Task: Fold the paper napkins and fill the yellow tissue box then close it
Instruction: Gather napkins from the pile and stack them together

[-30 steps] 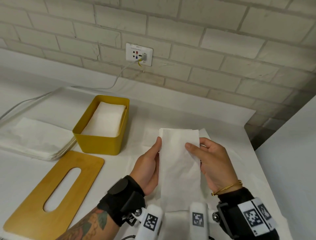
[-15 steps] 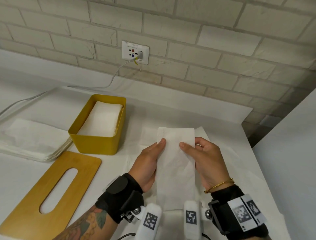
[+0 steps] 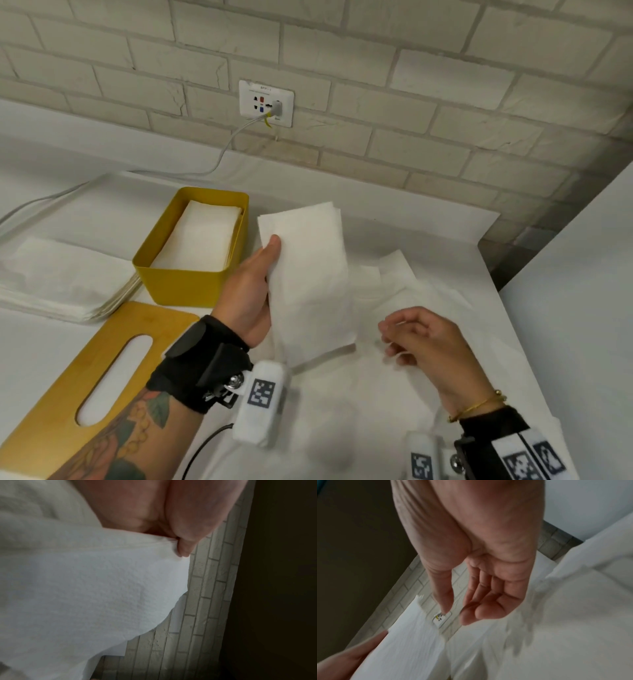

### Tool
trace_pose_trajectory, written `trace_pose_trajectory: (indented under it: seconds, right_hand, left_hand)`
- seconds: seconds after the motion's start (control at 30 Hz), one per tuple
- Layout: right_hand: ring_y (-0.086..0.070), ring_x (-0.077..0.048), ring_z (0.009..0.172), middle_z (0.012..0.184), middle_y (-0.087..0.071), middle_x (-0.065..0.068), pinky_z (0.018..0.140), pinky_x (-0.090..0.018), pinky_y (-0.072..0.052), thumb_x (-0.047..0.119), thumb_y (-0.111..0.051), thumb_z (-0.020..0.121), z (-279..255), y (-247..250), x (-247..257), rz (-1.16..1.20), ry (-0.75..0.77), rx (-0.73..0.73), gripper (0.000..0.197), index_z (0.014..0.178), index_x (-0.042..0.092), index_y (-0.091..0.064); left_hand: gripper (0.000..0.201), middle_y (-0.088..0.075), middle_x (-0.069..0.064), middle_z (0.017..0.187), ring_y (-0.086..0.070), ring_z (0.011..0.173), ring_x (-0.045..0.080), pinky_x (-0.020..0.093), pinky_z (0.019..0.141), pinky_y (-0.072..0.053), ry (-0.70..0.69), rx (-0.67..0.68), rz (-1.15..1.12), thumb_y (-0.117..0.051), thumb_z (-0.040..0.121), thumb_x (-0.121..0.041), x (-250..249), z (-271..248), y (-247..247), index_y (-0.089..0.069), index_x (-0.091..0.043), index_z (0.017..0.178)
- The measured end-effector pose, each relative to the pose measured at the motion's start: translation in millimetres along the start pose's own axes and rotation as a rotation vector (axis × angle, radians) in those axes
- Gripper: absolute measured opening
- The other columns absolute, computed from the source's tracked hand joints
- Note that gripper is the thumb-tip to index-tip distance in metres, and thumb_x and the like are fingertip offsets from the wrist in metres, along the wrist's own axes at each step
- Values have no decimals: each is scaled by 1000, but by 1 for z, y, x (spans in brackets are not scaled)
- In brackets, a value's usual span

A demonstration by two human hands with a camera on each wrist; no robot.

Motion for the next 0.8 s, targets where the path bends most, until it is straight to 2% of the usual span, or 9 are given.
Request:
trace_pose_trajectory:
  seconds: [0.13,0.27,0.37,0.43,0.5,0.6,0.7,0.8]
  right_hand:
    - [-72,-19,73,83,-77,-4,69,-31,-55,15,-74,89,28,21,16,-132,41,-67,3,91,14,-74]
    - [-73,-13,74,81,-77,4,67,-25,-51,19,-74,89,57,22,18,-361,64,-16,3,87,21,-76]
    - [-72,-15,82,87,-75,3,72,-20,-48,19,-72,89,77,14,17,-546,77,-6,3,88,18,-75]
    - [-67,-17,94,98,-71,2,82,-22,-49,20,-73,88,91,9,18,-678,85,-30,6,94,20,-72]
    - [-62,-18,106,111,-65,1,92,-27,-50,21,-74,87,101,0,15,-791,104,-12,19,105,23,-70]
    - [-56,-20,117,124,-56,1,98,-31,-47,21,-72,88,108,-12,13,-944,138,37,30,117,25,-66]
    - [-55,-19,120,126,-56,2,102,-33,-46,28,-70,89,111,-17,11,-980,125,73,30,118,27,-67]
    - [-57,-18,115,120,-60,5,100,-34,-47,38,-70,87,113,-15,17,-913,124,58,29,114,29,-66]
  left_hand:
    - [32,-76,4,116,-73,106,17,37,88,-54,-3,-69,-4,-44,106,-36,0,-9,23,-66,-17,121]
    - [37,-75,4,120,-73,106,16,37,89,-51,7,-134,17,-45,104,-38,5,-19,51,-64,-15,126]
    - [37,-75,2,119,-72,107,15,35,90,-53,13,-166,13,-45,104,-38,7,-25,64,-65,-16,125]
    - [37,-75,1,120,-71,109,15,34,89,-56,23,-192,12,-47,103,-40,8,-28,71,-65,-17,127]
    - [38,-75,2,119,-72,109,16,35,89,-53,30,-202,15,-47,103,-40,10,-31,74,-65,-16,126]
    - [35,-77,1,114,-74,103,14,32,84,-58,31,-210,32,-47,103,-39,7,-33,76,-67,-17,120]
    - [36,-76,2,116,-74,103,15,36,87,-54,35,-229,28,-48,102,-40,6,-34,81,-67,-16,122]
    - [37,-76,3,116,-74,102,15,36,87,-50,41,-247,12,-48,102,-40,6,-33,84,-66,-16,123]
Point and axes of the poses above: each hand's wrist, its own z-axis towards the middle knuckle, its own y-axis out of the back of the hand, x = y × z, the point moved 8 cm from there along z, towards the middle knuckle
